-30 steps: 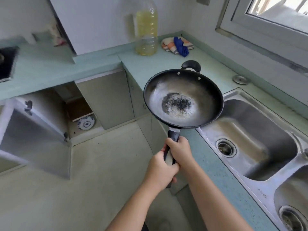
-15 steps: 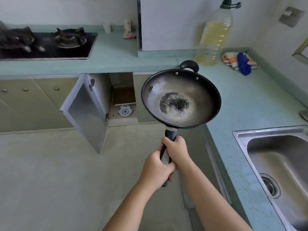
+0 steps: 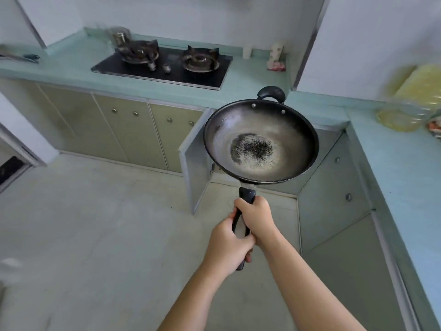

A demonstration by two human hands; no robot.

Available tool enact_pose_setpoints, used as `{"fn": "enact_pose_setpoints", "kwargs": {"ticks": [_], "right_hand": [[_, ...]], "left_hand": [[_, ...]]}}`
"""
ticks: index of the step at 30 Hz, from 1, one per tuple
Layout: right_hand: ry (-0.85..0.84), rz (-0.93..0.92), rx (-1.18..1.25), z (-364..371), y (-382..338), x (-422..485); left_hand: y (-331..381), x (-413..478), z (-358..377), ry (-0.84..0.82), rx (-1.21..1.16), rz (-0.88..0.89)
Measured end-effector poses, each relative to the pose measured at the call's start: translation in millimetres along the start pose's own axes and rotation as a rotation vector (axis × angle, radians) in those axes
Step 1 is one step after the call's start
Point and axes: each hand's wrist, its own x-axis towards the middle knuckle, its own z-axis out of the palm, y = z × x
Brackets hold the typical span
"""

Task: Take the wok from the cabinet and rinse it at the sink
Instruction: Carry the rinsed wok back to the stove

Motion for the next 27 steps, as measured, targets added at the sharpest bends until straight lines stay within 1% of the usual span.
{"fn": "enact_pose_setpoints", "kwargs": {"ticks": [6,10,15,22,27], "right_hand": [[-0.133,-0.023,-0.006,88.0,-23.1,4.1],[-0.2,-0.074,-0.075,137.4,-42.9,6.6],[-0.304,-0.146,-0.167,198.2,-65.6,33.7],[-0.475,-0.171,-0.172,278.2,-120.8,99.5],[-0.504,-0.19,-0.208,336.7,-167.5,160.8]], "left_hand": [[-10.0,7.8,-78.3,0.112,-0.047,-0.026],[-16.7,16.2,-122.4,0.208,-0.099,-0.028],[-16.5,42.6,-173.4,0.317,-0.169,-0.029],[0.9,120.6,-244.7,0.428,-0.251,-0.064],[30.6,185.5,-298.6,0.473,-0.261,-0.083]]}}
